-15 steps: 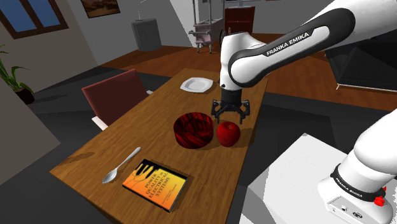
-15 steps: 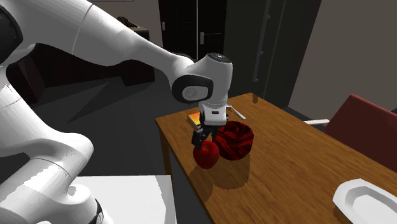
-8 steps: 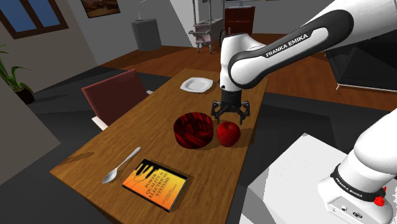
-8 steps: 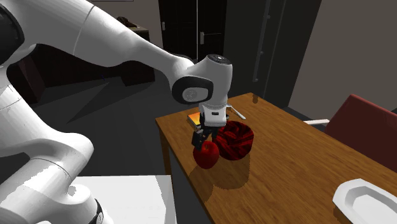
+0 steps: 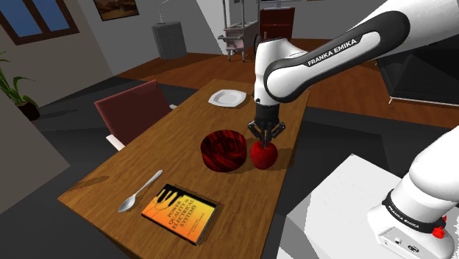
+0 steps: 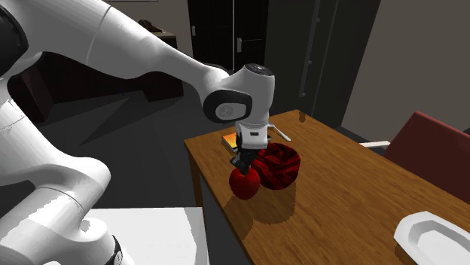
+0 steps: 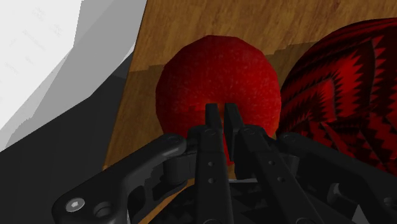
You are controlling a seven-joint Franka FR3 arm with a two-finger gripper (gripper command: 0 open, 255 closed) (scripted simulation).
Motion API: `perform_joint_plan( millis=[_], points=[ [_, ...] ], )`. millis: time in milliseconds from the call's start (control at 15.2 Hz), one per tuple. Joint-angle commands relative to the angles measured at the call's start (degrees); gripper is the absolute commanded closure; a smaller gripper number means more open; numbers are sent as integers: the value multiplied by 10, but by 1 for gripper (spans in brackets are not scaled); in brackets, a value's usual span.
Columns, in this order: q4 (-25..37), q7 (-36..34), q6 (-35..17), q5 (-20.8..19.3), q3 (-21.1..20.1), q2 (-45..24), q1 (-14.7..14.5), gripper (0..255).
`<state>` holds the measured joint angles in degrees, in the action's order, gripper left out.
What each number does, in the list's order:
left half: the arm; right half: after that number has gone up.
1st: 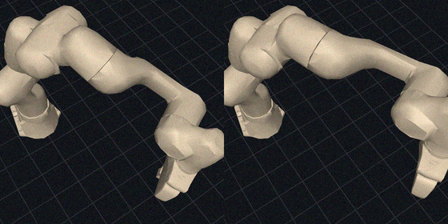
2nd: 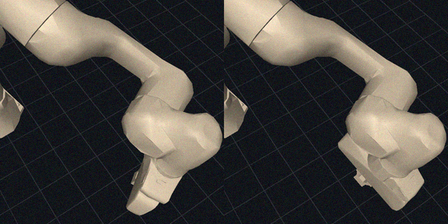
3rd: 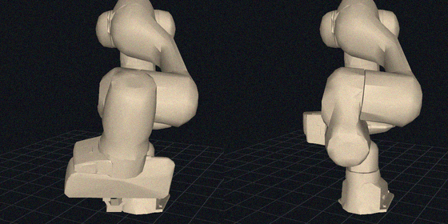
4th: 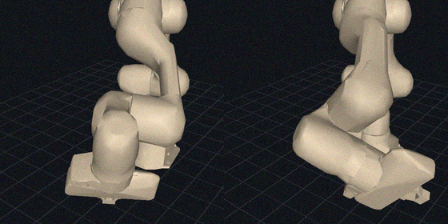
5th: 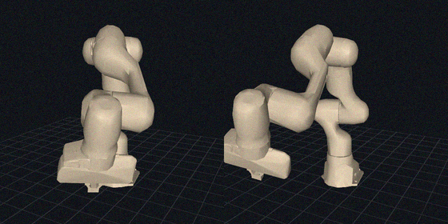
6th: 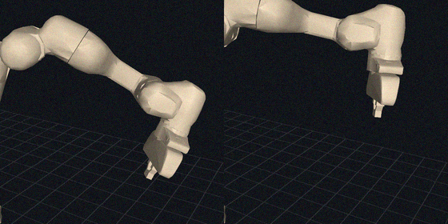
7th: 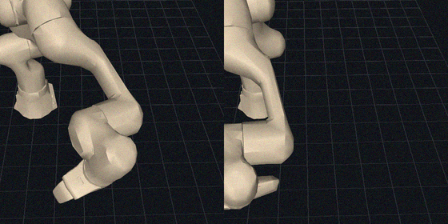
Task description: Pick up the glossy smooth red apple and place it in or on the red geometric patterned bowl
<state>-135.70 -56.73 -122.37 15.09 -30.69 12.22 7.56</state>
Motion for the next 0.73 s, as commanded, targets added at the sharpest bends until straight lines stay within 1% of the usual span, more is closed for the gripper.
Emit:
perform_joint_plan(
  millis=[0,132,660],
  points=[
    [-1,0,0,0,0,0,0,255],
    [0,1,0,-1,0,-2,1,255],
    [38,2,66,3,11,29,1,255]
  ],
)
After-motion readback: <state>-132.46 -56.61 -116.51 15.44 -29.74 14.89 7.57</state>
